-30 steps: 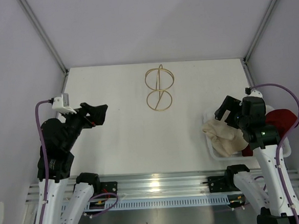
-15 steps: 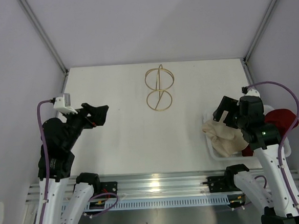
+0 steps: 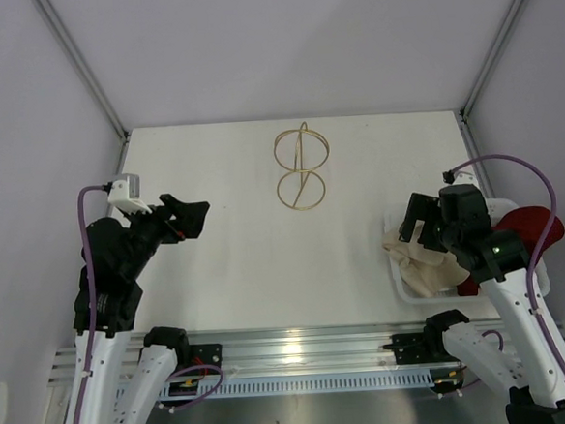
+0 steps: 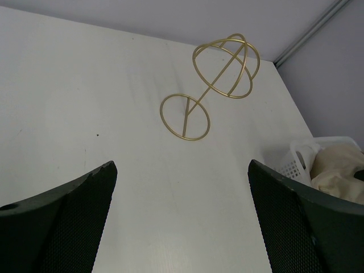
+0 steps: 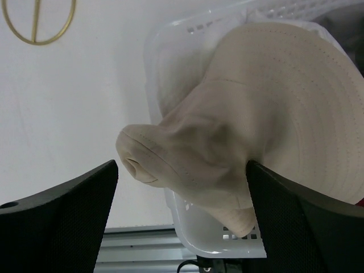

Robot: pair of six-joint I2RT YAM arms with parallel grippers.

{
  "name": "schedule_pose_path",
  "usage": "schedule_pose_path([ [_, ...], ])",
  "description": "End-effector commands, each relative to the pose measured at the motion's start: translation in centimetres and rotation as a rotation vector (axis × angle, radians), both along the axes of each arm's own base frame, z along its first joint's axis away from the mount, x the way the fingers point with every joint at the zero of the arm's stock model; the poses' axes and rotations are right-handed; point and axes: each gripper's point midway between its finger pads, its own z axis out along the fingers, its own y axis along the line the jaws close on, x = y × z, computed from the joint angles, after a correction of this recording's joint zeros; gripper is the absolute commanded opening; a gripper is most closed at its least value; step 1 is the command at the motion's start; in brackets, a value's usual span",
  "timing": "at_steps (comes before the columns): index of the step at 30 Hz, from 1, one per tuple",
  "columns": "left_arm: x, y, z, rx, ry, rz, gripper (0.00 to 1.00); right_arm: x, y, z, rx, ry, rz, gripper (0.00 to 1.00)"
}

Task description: Stack the hats

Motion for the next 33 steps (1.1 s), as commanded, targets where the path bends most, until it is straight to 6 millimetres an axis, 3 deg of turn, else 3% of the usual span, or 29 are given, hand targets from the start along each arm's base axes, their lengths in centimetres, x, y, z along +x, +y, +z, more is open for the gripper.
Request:
schedule_pose_path([
  [1,0.0,-0.2,0.6,0.016,-0.018,-0.029,0.99,-0.9,-1.0,-1.2,-0.052,0.047,-0.047,0.97],
  [8,0.1,-0.3,0.5,0.017,-0.016,-0.033,0.99,1.0,0.3,-2.7,-0.044,0.070,-0.004,0.73],
  [9,0.0,-0.3,0.6,0.015,-0.017,-0.034,1.00,1.2,0.5,-3.2,-0.051,0.090,0.005,0.63],
  [14,0.0,-0.3,0.5,0.017,-0.017,-0.033,0.99,1.6,0.5,-3.8,-0.059,0.108,-0.004,0.33],
  [15,0.1,-0.3,0.5,0.015,-0.015,-0.032,1.00,1.7,0.6,-3.5,-0.055,0.100,0.001,0.19],
  [17,0.1,-0.3,0.6,0.014,-0.018,-0.035,1.00,1.7,0.9,-2.5,-0.046,0.071,0.017,0.02],
  [21,0.1,-0.3,0.5,0.015,-0.015,-0.034,1.00,2.7,1.6,2.5,-0.002,-0.082,0.059,0.00],
  [22,0.1,-0.3,0.6,0.015,-0.017,-0.034,0.99,2.9,1.9,4.8,0.024,-0.151,0.070,0.00],
  [23,0.2,-0.3,0.4,0.016,-0.012,-0.032,0.99,3.5,2.7,7.3,0.068,-0.234,0.092,0.00],
  [24,0.2,-0.3,0.4,0.017,-0.011,-0.033,1.00,3.7,3.1,8.1,0.090,-0.270,0.109,0.00],
  [25,0.2,-0.3,0.5,0.016,-0.014,-0.031,0.99,4.3,3.8,11.0,0.131,-0.370,0.131,0.00],
  [27,0.2,-0.1,0.5,0.018,-0.016,-0.025,1.00,4.6,5.3,13.6,0.197,-0.450,0.193,0.00],
  [28,0.1,-0.1,0.6,0.017,-0.020,-0.023,1.00,5.0,6.4,16.2,0.245,-0.534,0.238,0.00],
  [33,0.2,0.0,0.4,0.019,-0.017,-0.017,0.99,7.7,10.6,22.1,0.368,-0.675,0.407,0.00],
])
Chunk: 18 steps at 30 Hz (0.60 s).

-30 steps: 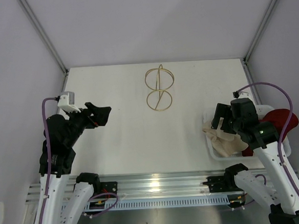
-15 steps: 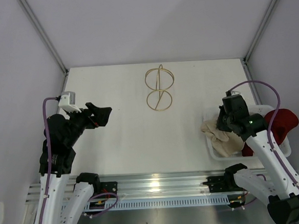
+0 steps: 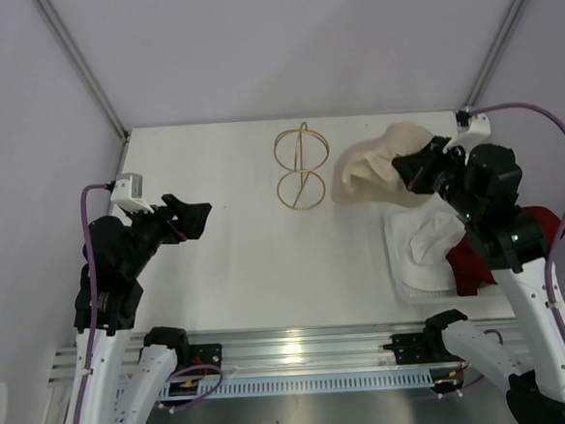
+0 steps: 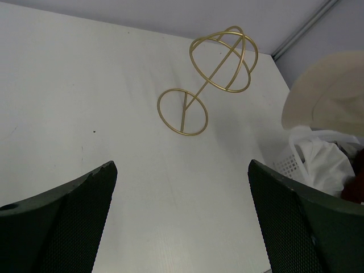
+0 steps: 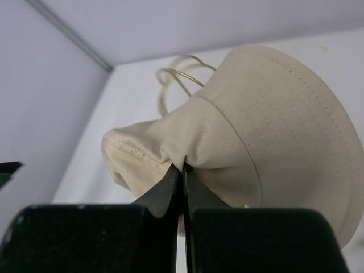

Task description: Stack the hats

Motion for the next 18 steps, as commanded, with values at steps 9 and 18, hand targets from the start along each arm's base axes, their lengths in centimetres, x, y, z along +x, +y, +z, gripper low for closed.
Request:
schedule_pose_path([
  [9,0.5,0.6,0.5,0.018,-0.025,0.022,1.00,7.7,12.2,11.7,0.279,-0.287,0.476,0.00],
  [18,1.2,0.7,-0.4,0.030,0.022,0.034,0.99,15.2,15.9,9.8,0.306,-0.245,0.497,0.00],
])
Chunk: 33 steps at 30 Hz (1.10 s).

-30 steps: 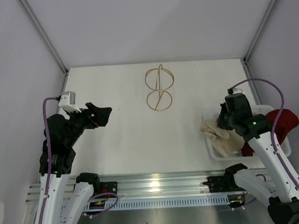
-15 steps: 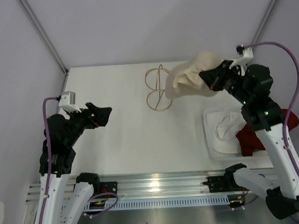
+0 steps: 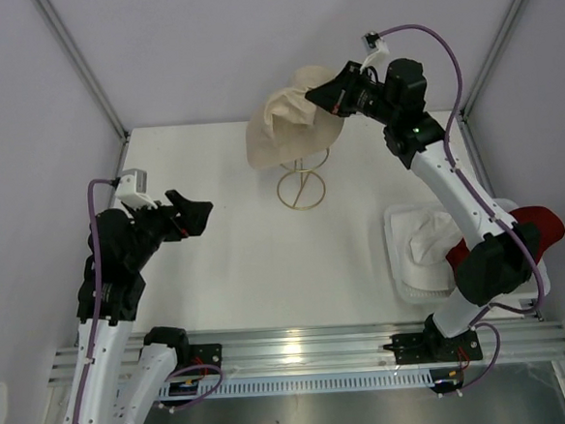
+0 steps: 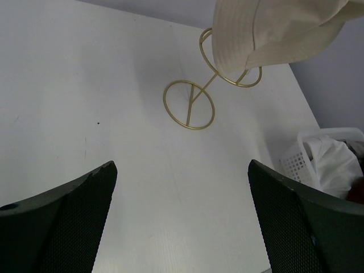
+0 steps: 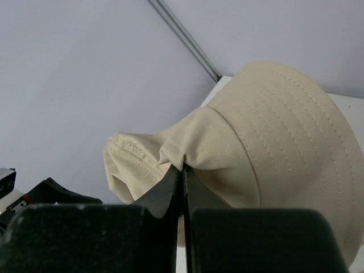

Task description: Stack the hats

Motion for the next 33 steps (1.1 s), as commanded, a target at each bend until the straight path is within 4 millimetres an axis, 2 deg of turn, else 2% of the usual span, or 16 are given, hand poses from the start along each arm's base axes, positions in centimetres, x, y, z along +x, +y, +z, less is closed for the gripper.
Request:
schedule_pose_path([
  [1,0.7,0.7,0.3,0.024,-0.006,0.027,0.99,0.9,0.4,3.9,0.037,-0.098,-0.001,0.00],
  [5,1.2,1.1,-0.2,0.034,0.023,0.052,0.99,3.9,0.0,-0.9,-0.030,0.018,-0.067,0.00],
  [7,1.4,1.3,-0.3,0.039,0.032,0.062,1.00,5.2,-0.9,-2.3,-0.055,0.043,-0.138,0.00],
  [13,2.5,1.3,-0.6,0.003,0.060,0.086,0.99,6.8,-2.1,-7.1,-0.120,0.134,-0.167,0.00],
  [17,3.8,-0.2,2.4,-0.118,0.032,0.059,0.99,7.4,-3.4,-10.1,-0.166,0.164,-0.217,0.00],
  [19,4.8,-1.1,3.2,-0.189,0.025,0.048,0.99,7.6,-4.1,-11.5,-0.162,0.190,-0.227,0.00],
  [20,5.6,-1.4,4.5,-0.220,-0.028,0.045,0.99,7.7,-4.2,-11.9,-0.157,0.200,-0.227,0.00],
  [23,7.8,-3.0,4.2,-0.316,-0.017,0.021,1.00,7.9,-4.5,-13.2,-0.148,0.224,-0.221,0.00],
  [24,8.7,-3.6,5.2,-0.342,-0.067,-0.002,1.00,8.0,-4.6,-13.4,-0.147,0.227,-0.221,0.00],
  [25,10.1,-4.6,4.1,-0.364,-0.037,-0.019,0.99,8.0,-4.6,-13.7,-0.149,0.234,-0.222,0.00],
  [26,10.8,-5.2,3.9,-0.382,-0.024,-0.033,0.99,8.1,-5.0,-14.2,-0.154,0.243,-0.227,0.04],
  [28,12.3,-6.7,4.3,-0.427,-0.036,-0.072,0.99,8.2,-5.5,-14.8,-0.156,0.259,-0.238,0.07],
  [29,13.6,-7.3,2.7,-0.433,0.003,-0.076,0.99,8.0,-5.9,-15.3,-0.155,0.271,-0.246,0.08],
  [31,14.9,-8.1,2.6,-0.462,-0.015,-0.091,0.99,8.0,-6.5,-15.4,-0.134,0.275,-0.260,0.08],
  [32,15.9,-8.6,0.8,-0.470,0.024,-0.097,1.00,7.9,-7.0,-15.2,-0.119,0.258,-0.268,0.08],
  [33,16.4,-8.9,0.2,-0.484,0.032,-0.107,0.99,7.7,-7.0,-15.0,-0.112,0.252,-0.264,0.08],
])
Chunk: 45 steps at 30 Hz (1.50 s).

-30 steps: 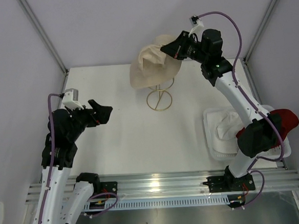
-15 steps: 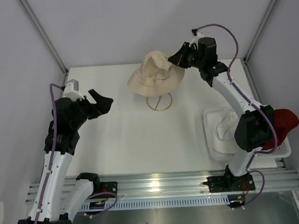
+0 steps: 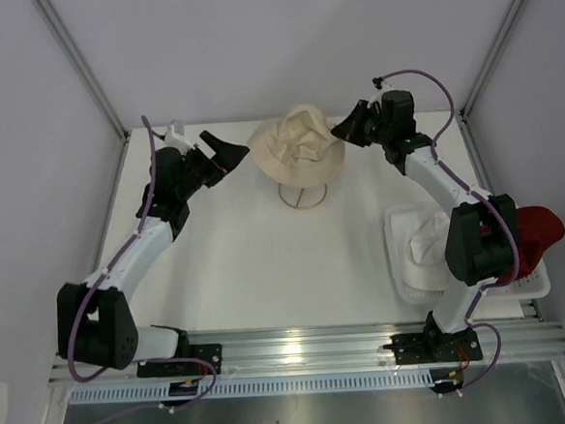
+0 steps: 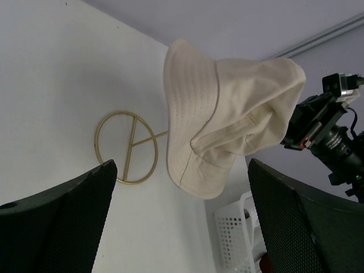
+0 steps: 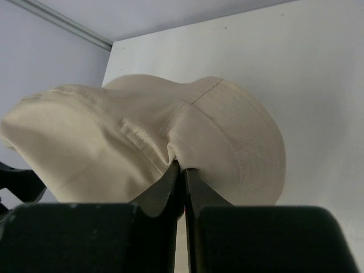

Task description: Stack the hats

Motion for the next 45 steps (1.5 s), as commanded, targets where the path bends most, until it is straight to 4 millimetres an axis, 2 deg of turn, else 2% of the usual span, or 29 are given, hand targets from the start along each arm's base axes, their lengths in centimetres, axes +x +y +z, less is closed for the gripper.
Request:
schedule_pose_path([
  [1,1.8,-2.0,4.2,-0.136,-0.171,-0.061,1.00,0.0,-1.3,1.8,0.033,-0.071,-0.033,0.08],
  [2,2.6,-2.4,2.9,-0.142,-0.151,-0.074,0.99,-0.2,-1.3,1.9,0.035,-0.075,-0.031,0.09],
  [3,2.7,-3.0,2.8,-0.163,-0.155,-0.104,0.99,-0.4,-1.3,2.1,0.039,-0.083,-0.029,0.09],
  [5,3.0,-3.8,4.2,-0.189,-0.229,-0.147,1.00,-0.6,-1.2,2.4,0.045,-0.087,-0.019,0.10],
  [6,3.4,-4.2,3.2,-0.194,-0.214,-0.171,0.99,-0.7,-1.1,2.6,0.046,-0.091,-0.014,0.10],
  [9,4.5,-5.4,4.0,-0.193,-0.253,-0.208,0.97,-0.7,-1.0,2.7,0.045,-0.092,-0.015,0.11],
  [11,4.8,-6.3,3.4,-0.181,-0.244,-0.228,0.95,-0.8,-1.0,2.9,0.044,-0.096,-0.018,0.12],
  [12,5.3,-6.5,3.8,-0.167,-0.239,-0.231,0.95,-0.8,-0.8,2.9,0.046,-0.096,-0.019,0.12],
  [13,5.6,-7.0,2.9,-0.161,-0.217,-0.237,0.93,-0.9,-0.7,3.0,0.046,-0.097,-0.017,0.13],
  [18,6.6,-7.3,1.9,-0.162,-0.193,-0.232,0.84,-1.0,-0.5,3.5,0.040,-0.109,-0.015,0.13],
  [19,6.9,-7.4,2.2,-0.163,-0.201,-0.227,0.74,-1.0,-0.4,3.5,0.038,-0.113,-0.013,0.13],
  [21,7.6,-7.4,1.3,-0.163,-0.177,-0.221,0.64,-0.9,-0.2,3.4,0.028,-0.118,-0.011,0.13],
  [22,7.9,-7.5,1.6,-0.167,-0.186,-0.226,0.55,-0.8,-0.2,3.2,0.021,-0.115,-0.010,0.13],
  [24,8.4,-7.9,0.6,-0.174,-0.170,-0.242,0.47,-0.5,-0.1,2.7,0.014,-0.098,-0.010,0.13],
  [25,8.5,-8.1,1.0,-0.180,-0.192,-0.251,0.40,-0.5,-0.1,2.5,0.015,-0.090,-0.010,0.13],
  [27,8.7,-8.3,0.6,-0.185,-0.185,-0.260,0.28,-0.4,-0.1,2.0,0.014,-0.080,-0.008,0.12],
  [28,8.7,-8.2,0.4,-0.181,-0.179,-0.256,0.03,-0.4,-0.1,1.9,0.013,-0.077,-0.010,0.12],
  [30,8.7,-7.4,-0.8,-0.167,-0.134,-0.203,0.01,-0.3,-0.3,1.6,0.004,-0.069,-0.021,0.12],
  [32,8.3,-6.7,-1.0,-0.158,-0.129,-0.161,0.01,-0.3,-0.6,1.5,-0.007,-0.063,-0.034,0.18],
  [33,7.5,-5.8,-2.0,-0.149,-0.108,-0.116,0.01,-0.3,-0.7,1.5,-0.013,-0.067,-0.036,0.22],
  [34,7.2,-5.3,-2.2,-0.147,-0.102,-0.089,0.00,-0.3,-0.9,1.6,-0.019,-0.071,-0.044,0.32],
  [36,6.1,-4.5,-4.2,-0.151,-0.046,-0.048,0.01,-0.3,-1.0,1.6,-0.023,-0.074,-0.044,0.50],
  [37,5.8,-4.6,-4.1,-0.156,-0.053,-0.058,0.01,-0.5,-1.0,1.4,-0.023,-0.069,-0.041,0.60],
  [39,5.0,-5.5,-5.0,-0.139,-0.043,-0.101,0.01,-0.7,-1.3,0.7,-0.023,-0.053,-0.052,0.71],
  [40,4.9,-6.0,-5.7,-0.126,-0.027,-0.123,0.01,-0.8,-1.6,0.4,-0.017,-0.040,-0.066,0.79],
  [43,4.5,-7.1,-7.3,-0.106,0.008,-0.160,0.01,-0.7,-3.4,-0.9,0.032,0.004,-0.144,0.97],
  [45,4.4,-7.9,-8.5,-0.107,0.035,-0.177,0.01,-0.7,-5.0,-2.6,0.062,0.047,-0.173,0.99],
])
